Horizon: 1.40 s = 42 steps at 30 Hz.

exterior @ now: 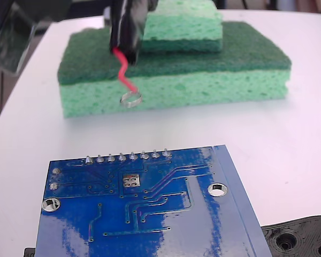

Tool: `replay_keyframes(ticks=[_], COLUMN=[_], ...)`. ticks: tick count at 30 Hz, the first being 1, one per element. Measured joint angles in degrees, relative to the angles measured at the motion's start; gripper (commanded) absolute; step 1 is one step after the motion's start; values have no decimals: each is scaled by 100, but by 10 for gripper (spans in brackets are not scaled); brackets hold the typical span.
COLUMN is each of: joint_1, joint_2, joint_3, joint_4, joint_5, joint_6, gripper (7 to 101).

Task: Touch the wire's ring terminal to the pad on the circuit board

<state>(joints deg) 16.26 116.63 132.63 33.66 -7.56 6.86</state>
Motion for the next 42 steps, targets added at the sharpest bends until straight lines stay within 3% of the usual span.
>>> replay_keyframes(ticks=[20, 28, 42], joint_1=[-475, -633, -967], joint_2=[1916, 4403, 5713], joint_3=[1327, 2452, 3472], joint_4=[202, 729, 1107], joint_5=[-396, -659, -448], joint_6=[-448, -483, -633], gripper=[1003, 1003, 1003])
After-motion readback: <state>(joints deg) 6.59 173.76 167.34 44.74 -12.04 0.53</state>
